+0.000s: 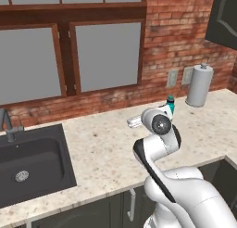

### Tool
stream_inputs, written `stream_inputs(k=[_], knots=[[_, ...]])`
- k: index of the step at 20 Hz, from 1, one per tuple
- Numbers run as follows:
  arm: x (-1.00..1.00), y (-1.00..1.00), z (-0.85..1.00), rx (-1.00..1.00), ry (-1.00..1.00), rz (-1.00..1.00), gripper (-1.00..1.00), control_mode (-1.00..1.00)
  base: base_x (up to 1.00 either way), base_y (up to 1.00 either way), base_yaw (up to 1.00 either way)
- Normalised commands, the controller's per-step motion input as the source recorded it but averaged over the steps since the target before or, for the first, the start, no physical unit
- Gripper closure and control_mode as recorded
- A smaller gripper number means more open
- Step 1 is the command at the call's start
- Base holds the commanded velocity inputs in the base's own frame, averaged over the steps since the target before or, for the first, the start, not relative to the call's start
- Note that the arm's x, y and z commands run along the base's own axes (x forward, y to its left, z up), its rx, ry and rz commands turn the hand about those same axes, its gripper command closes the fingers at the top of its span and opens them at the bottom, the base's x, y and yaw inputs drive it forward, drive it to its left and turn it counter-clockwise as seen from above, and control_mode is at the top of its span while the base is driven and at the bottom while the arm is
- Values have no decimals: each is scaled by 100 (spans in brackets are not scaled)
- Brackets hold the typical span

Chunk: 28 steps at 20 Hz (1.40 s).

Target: Move the drinks to the dining counter.

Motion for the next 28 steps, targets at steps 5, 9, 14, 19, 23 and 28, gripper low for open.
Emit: stream_inputs(k=[5, 9, 14, 19, 23, 28], knots=[[3, -90, 13, 31, 17, -8, -100, -100, 0, 0, 0], [19, -100, 32, 44, 46, -18, -100, -100, 0, 0, 0], [13, -95, 15, 39, 46, -11, -100, -100, 0, 0, 0], [26, -58, 0, 20, 29, 0, -100, -100, 0, 0, 0], [43, -35, 0, 9, 28, 0, -100, -100, 0, 0, 0], [21, 5, -10, -5, 7, 0, -100, -100, 0, 0, 0]])
